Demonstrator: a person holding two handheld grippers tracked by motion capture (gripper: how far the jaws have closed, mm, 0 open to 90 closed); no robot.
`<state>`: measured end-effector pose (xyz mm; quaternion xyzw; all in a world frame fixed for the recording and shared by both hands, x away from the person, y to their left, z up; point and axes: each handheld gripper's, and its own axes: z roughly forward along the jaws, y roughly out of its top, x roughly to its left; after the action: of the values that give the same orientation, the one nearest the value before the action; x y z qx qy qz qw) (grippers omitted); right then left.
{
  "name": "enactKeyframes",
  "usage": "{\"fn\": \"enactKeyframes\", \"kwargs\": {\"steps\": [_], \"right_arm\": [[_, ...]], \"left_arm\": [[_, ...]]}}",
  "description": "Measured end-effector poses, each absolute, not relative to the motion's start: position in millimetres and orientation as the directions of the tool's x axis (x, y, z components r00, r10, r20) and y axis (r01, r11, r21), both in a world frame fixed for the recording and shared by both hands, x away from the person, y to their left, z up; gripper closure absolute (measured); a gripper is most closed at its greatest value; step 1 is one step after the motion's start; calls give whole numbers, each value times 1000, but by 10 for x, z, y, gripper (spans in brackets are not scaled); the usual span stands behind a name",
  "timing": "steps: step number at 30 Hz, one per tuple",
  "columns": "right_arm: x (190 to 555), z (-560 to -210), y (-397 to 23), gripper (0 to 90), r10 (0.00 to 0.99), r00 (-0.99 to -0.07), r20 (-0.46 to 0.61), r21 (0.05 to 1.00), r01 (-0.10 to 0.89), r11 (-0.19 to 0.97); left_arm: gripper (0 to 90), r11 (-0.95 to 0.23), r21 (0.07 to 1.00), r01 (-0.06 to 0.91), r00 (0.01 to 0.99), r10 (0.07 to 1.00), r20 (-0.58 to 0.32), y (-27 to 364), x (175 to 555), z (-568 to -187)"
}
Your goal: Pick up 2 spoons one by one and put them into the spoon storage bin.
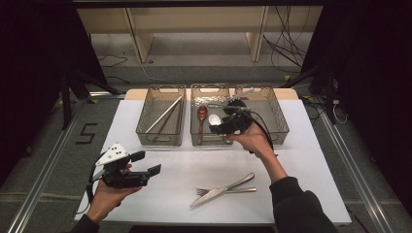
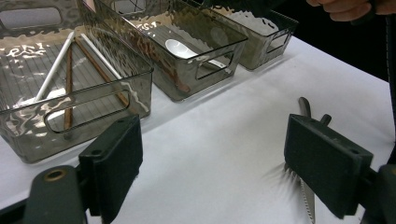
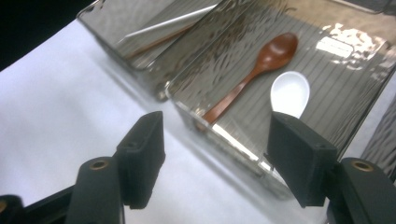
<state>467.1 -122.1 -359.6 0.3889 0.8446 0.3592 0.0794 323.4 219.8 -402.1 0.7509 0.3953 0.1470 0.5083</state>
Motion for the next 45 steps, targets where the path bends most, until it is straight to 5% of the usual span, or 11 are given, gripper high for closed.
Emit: {"fn": "enactKeyframes", "kwargs": {"steps": [45], "right_arm": [[3933, -4101, -1376, 285, 560, -817, 135, 561, 529, 637]], "left_arm": [[171, -177, 883, 435, 653, 737, -174, 2191, 3224, -4011]]}}
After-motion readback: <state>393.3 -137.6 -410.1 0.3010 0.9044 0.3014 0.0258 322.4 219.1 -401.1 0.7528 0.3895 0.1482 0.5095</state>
